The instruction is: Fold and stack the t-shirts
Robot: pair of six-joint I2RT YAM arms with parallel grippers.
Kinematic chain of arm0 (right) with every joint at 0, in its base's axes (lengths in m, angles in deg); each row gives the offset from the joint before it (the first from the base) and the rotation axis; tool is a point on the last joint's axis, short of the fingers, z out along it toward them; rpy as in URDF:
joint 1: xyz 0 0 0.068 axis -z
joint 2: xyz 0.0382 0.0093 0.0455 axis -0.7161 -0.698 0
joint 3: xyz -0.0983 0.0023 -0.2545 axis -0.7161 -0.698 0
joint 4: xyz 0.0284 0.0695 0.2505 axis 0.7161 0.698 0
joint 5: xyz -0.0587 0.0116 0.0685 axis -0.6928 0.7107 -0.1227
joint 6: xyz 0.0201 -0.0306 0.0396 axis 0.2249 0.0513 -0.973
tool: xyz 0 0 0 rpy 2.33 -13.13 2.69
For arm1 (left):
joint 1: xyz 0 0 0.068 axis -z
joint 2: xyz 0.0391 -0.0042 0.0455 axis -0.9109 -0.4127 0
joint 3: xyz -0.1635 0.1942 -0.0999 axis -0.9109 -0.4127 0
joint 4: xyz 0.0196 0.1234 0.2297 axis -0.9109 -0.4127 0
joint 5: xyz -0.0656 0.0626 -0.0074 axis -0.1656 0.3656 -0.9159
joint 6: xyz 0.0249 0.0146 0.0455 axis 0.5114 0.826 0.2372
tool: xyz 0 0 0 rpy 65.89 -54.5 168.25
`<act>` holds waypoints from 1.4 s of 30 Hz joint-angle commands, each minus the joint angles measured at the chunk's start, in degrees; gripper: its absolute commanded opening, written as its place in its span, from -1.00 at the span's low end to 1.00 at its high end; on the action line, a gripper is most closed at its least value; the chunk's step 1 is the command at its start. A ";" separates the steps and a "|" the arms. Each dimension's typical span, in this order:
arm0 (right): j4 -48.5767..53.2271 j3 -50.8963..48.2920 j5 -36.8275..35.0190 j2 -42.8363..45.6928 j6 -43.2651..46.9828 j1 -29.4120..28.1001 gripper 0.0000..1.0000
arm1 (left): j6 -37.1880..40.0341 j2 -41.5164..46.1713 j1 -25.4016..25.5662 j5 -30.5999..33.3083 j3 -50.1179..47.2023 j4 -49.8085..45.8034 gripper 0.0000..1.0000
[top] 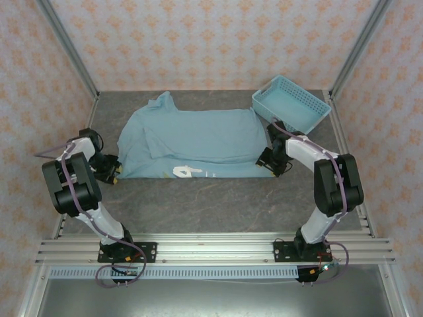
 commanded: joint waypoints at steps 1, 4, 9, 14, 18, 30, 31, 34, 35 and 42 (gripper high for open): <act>1.20 1.41 -4.00 -1.73 1.00 0.34 0.04 | -1.93 -0.94 -0.28 2.71 0.44 0.34 -0.40; 1.97 1.80 -5.93 -3.83 1.18 0.41 0.03 | -1.71 -0.72 -0.67 4.77 1.34 -0.17 -0.75; 4.56 3.14 -8.69 -7.87 1.95 0.38 -0.02 | 1.13 -1.11 -1.36 8.82 4.66 -3.94 -0.95; 7.57 2.95 -10.61 -7.74 2.86 0.34 -0.21 | 3.54 -1.20 -2.29 11.28 5.62 -8.06 -1.00; 9.73 1.45 -11.76 -6.00 3.63 0.34 -0.28 | 4.89 -1.03 -2.49 12.96 5.18 -11.63 -1.00; 13.62 -9.68 -12.57 6.44 3.25 -0.13 -0.32 | 8.56 4.88 -2.62 17.06 -4.68 -14.05 -0.95; 13.56 -10.40 -12.45 7.30 3.15 -0.14 -0.31 | 8.65 5.48 -2.57 17.94 -5.21 -13.97 -0.92; 13.33 -11.50 -11.58 9.57 2.99 -0.18 -0.22 | 9.09 7.64 -2.66 19.73 -5.96 -13.87 -0.81; 13.62 -11.27 -11.61 10.29 3.06 -0.19 -0.19 | 9.22 8.96 -2.63 20.24 -5.82 -13.94 -0.77; 14.21 -8.06 -12.40 16.16 3.31 -1.12 -0.10 | 9.25 19.25 3.89 24.51 -3.43 -16.77 -0.38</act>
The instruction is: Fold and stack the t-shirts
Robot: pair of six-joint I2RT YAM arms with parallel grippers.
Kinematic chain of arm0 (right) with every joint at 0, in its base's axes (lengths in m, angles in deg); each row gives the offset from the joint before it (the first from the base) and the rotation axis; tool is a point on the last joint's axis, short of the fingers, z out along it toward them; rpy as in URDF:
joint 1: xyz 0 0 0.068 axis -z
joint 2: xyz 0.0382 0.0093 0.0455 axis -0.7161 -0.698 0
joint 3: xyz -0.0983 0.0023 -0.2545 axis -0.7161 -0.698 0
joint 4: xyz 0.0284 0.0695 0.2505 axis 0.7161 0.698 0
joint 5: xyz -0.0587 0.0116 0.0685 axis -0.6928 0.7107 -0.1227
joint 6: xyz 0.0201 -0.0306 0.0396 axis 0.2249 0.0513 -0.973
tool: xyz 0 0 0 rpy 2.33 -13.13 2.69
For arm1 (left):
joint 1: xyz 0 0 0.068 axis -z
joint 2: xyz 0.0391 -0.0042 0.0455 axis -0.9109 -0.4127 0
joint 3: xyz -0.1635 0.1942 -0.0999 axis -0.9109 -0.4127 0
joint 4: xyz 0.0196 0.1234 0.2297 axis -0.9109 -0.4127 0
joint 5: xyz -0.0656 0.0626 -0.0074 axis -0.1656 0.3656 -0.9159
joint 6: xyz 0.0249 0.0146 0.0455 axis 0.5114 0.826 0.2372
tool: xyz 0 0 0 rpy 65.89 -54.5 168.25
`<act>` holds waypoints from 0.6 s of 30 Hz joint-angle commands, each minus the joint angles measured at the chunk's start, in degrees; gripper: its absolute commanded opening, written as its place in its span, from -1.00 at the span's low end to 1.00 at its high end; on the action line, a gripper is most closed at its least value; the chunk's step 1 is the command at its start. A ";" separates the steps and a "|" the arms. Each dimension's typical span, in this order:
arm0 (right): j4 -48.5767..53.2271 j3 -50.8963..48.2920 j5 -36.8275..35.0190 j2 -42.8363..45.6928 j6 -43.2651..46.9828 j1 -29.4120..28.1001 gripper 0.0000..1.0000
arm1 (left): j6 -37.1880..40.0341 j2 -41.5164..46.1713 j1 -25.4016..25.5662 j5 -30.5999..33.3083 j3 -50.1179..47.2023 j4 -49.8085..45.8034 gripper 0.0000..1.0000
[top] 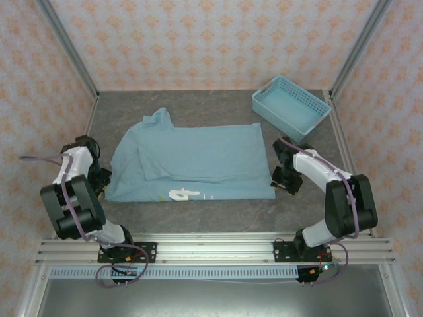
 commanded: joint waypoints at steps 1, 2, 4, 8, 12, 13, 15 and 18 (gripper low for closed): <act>0.72 2.72 -1.19 3.43 0.51 -1.50 -0.10 | -0.33 4.37 5.18 3.42 1.76 -3.40 -0.37; -0.08 3.11 -0.04 3.58 0.73 -2.20 -0.09 | -0.71 5.07 7.16 0.59 1.60 -2.55 -0.37; -2.18 3.73 2.42 3.55 1.01 -4.16 -0.04 | -3.01 6.50 11.83 -6.65 -0.12 1.35 -0.35; -12.38 3.08 12.98 3.71 0.06 -8.05 0.11 | -14.05 7.18 21.22 -20.92 -5.82 14.47 -0.21; -22.06 3.00 23.39 2.12 -1.78 -11.50 0.21 | -19.38 3.80 25.99 -21.31 -6.75 19.62 -0.21; -22.71 3.32 23.77 1.72 -2.15 -12.09 0.21 | -19.32 2.66 26.09 -20.98 -6.37 19.41 -0.22; -23.47 3.82 24.03 1.08 -2.71 -13.10 0.22 | -18.33 0.62 26.04 -19.69 -5.74 19.20 -0.25; -23.75 3.84 23.84 0.94 -3.40 -13.20 0.23 | -17.75 -1.78 26.02 -18.81 -5.62 19.56 -0.26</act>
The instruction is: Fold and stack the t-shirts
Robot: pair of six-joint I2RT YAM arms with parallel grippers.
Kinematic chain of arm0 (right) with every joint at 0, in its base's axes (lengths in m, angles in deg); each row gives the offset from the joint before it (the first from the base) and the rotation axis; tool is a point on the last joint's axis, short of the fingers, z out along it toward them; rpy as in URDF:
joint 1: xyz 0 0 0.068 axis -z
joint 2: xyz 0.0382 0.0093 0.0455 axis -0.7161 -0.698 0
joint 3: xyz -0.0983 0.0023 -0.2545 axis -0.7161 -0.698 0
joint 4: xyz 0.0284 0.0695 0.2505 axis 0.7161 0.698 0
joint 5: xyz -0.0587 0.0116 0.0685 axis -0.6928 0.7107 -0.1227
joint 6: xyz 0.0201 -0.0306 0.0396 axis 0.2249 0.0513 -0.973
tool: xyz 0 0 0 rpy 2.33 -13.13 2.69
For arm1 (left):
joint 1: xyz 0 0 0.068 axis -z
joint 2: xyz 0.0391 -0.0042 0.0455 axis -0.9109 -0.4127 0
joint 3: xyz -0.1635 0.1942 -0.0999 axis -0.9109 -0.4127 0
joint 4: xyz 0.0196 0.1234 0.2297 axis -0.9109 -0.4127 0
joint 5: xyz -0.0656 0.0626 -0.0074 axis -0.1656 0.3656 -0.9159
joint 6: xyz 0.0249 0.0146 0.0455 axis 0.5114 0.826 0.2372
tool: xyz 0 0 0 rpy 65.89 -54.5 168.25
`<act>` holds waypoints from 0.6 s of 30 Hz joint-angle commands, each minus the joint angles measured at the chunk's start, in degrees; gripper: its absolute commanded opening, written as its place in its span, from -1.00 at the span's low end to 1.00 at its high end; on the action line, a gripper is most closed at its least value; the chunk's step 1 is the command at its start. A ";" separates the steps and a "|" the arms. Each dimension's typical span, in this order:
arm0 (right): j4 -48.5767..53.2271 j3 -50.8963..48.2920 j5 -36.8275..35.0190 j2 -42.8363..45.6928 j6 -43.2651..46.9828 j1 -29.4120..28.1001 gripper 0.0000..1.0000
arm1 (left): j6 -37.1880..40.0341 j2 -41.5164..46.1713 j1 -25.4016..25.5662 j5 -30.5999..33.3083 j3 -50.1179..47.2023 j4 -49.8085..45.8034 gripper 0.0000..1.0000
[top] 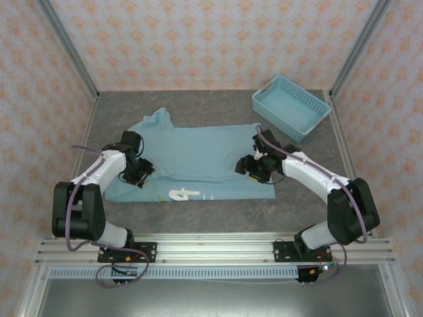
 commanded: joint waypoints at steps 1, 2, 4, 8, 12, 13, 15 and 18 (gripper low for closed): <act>-3.14 1.22 2.17 -0.23 -1.60 -0.07 0.23 | -1.67 -2.40 -0.01 0.37 0.56 2.37 -0.26; -2.99 1.18 1.95 -0.12 -1.70 -0.06 0.23 | -1.86 -3.31 -0.03 0.14 0.56 3.00 -0.27; -2.81 1.09 1.95 -0.06 -1.77 -0.07 0.23 | -1.89 -4.50 -0.01 0.80 0.88 3.32 -0.27; -2.62 0.78 1.84 0.42 -2.04 -0.07 0.23 | -1.91 -6.15 -0.02 2.00 2.36 4.98 -0.33; -2.44 0.52 1.65 0.60 -2.13 -0.06 0.23 | -0.86 -8.13 -0.01 3.77 4.26 3.97 -0.58; -2.35 0.50 1.50 0.61 -2.22 -0.08 0.23 | -0.71 -8.38 -0.01 3.96 4.49 3.96 -0.65; -2.27 0.47 1.39 0.77 -2.33 -0.06 0.23 | -0.49 -8.41 0.12 4.13 4.81 4.04 -0.78; -1.91 0.65 0.95 0.61 -2.25 -0.08 0.23 | 0.11 -8.26 0.51 4.52 5.71 3.77 -0.98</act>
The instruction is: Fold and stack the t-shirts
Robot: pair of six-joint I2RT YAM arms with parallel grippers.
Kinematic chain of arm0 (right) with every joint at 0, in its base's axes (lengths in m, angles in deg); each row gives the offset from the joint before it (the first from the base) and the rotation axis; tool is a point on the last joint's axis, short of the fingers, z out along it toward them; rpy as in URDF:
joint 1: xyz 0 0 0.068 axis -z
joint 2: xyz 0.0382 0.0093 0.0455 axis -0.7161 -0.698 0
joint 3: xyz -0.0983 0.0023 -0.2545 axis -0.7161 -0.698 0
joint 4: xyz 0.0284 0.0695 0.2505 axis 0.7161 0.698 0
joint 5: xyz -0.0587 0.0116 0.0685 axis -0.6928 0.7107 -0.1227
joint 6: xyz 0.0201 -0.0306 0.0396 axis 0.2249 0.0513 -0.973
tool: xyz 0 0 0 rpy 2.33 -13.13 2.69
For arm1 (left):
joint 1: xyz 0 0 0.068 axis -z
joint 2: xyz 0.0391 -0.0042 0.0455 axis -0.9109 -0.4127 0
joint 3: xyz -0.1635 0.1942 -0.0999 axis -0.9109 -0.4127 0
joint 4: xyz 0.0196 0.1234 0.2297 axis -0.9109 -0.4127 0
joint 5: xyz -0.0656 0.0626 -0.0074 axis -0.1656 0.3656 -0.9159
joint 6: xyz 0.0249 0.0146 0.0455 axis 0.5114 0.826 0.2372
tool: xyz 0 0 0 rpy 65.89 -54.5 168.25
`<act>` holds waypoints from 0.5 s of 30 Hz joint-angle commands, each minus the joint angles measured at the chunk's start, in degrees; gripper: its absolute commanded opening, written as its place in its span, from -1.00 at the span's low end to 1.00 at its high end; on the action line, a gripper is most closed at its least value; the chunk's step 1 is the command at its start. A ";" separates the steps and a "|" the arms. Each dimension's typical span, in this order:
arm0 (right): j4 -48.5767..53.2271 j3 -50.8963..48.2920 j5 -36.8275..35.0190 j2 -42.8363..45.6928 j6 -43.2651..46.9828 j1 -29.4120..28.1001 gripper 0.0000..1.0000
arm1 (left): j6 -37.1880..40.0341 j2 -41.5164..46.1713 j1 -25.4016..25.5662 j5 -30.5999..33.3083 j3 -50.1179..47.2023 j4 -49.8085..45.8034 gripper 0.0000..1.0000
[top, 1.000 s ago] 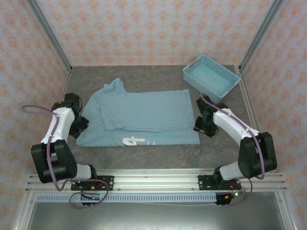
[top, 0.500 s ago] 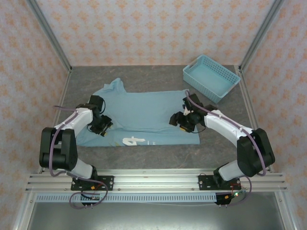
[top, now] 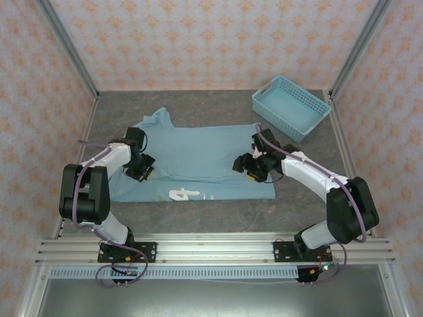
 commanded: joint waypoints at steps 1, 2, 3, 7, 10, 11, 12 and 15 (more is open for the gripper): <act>-0.01 0.65 -0.58 0.76 -0.45 -0.06 0.23 | 1.33 -0.37 0.64 2.43 2.15 -0.12 -1.00; 0.02 0.74 -0.74 0.78 -0.43 -0.06 0.23 | 1.66 -0.36 0.99 2.40 2.65 -0.06 -1.00; 0.08 0.74 -0.83 0.74 -0.43 -0.11 0.23 | 1.99 -0.37 1.38 2.51 3.17 -0.19 -1.00; 0.23 1.04 -0.74 0.41 -0.25 -0.06 0.22 | 3.42 -1.22 2.98 5.09 6.95 -5.64 -1.00; 0.45 1.08 -0.53 0.34 0.00 -0.06 0.22 | 3.29 -0.50 3.14 7.29 6.88 -9.55 -0.80; 0.45 1.01 -0.52 0.36 0.01 -0.06 0.22 | 3.13 -0.14 3.18 7.81 6.10 -9.90 -0.60; 0.39 1.00 -0.41 0.40 0.01 -0.15 0.22 | 3.07 0.20 3.09 7.94 5.32 -9.88 -0.47; -0.27 1.00 1.12 0.57 0.00 -0.11 0.23 | 3.19 1.03 2.63 6.48 2.04 -6.94 -0.21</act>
